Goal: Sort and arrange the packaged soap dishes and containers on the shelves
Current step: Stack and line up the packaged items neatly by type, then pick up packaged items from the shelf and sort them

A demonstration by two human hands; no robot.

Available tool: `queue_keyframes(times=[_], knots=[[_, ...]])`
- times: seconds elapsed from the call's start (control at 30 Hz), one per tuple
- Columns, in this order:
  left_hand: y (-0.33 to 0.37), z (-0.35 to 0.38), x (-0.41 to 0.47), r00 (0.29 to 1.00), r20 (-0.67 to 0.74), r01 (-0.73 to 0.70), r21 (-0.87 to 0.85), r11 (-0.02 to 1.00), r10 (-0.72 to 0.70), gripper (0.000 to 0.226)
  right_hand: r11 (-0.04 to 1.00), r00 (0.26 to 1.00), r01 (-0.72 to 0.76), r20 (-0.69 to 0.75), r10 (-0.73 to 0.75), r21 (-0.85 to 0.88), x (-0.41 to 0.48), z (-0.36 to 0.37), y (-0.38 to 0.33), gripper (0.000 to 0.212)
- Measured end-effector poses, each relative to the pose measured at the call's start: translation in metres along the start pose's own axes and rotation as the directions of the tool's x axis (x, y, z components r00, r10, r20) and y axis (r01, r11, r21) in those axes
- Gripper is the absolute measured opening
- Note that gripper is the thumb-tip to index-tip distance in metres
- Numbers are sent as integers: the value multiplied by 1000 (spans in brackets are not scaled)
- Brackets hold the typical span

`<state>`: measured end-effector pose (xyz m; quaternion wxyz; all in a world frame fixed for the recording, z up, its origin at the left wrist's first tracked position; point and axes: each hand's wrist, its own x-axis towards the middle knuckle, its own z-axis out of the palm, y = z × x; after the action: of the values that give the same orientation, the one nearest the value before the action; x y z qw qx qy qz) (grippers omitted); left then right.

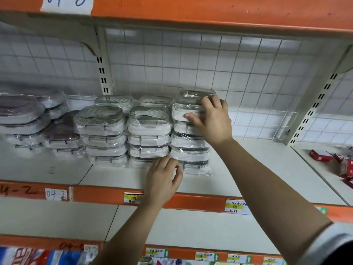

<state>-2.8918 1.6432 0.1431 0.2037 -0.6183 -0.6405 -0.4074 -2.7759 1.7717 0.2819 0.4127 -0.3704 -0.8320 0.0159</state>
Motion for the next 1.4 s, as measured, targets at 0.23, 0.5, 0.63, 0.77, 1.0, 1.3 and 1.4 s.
queue_keyframes(times=[0.23, 0.5, 0.63, 0.77, 1.0, 1.3, 1.4], knots=[[-1, 0, -1, 1000, -5, -3, 5, 1000, 3, 22, 997, 997, 72, 4, -72, -10, -16, -7, 8, 50], [7, -6, 2, 998, 52, -33, 57, 998, 30, 23, 995, 998, 46, -57, -41, 88, -44, -35, 19, 53], [27, -9, -2, 998, 61, -10, 75, 997, 5, 25, 998, 999, -5, -35, 7, 60, -72, -52, 41, 49], [68, -11, -15, 995, 104, 0, 50, 999, -5, 24, 998, 999, -52, 19, 51, 38, -110, -71, 69, 46], [148, -3, -53, 981, 194, -25, 47, 999, 15, 21, 989, 989, -142, 58, 139, 46, -195, -116, 116, 41], [219, 33, -134, 941, 337, 15, 10, 1000, -18, 29, 974, 970, -224, 108, 219, 39, -310, -140, 164, 26], [224, 51, -153, 909, 413, 49, 26, 998, -55, 33, 960, 950, -278, 160, 270, 29, -334, -131, 180, 26]])
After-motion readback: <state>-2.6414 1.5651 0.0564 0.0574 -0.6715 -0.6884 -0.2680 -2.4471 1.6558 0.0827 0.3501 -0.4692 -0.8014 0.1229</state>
